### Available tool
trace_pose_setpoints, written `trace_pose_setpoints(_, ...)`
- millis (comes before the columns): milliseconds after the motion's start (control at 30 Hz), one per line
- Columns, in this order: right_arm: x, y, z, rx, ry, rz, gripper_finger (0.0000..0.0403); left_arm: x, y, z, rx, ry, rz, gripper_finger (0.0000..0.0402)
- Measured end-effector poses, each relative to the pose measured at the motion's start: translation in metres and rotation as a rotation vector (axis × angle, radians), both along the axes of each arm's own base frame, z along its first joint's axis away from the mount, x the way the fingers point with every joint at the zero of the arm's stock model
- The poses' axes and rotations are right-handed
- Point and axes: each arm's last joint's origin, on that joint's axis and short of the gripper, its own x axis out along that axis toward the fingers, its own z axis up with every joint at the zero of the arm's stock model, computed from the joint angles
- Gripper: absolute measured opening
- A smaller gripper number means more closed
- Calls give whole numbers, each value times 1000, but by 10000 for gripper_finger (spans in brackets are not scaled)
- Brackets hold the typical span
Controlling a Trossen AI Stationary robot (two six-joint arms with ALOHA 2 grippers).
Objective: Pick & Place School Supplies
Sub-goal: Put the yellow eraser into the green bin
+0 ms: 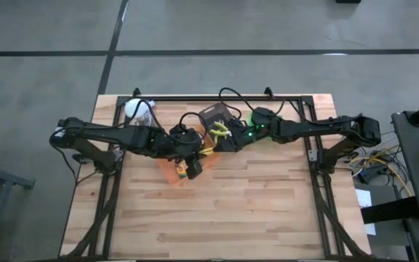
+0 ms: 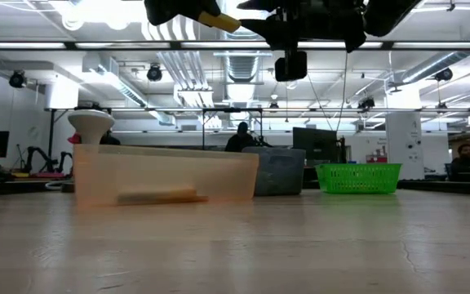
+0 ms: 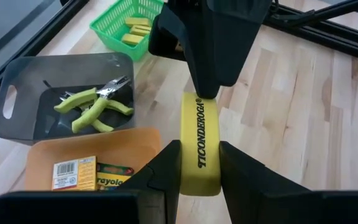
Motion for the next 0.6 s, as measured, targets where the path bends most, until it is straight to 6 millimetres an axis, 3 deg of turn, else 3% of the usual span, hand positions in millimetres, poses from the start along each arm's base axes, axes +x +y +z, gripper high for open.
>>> trace_pose_setpoints(600,1,-7,7,-39,-38,-38,82,0,-1,-1,-26,9,-31,99)
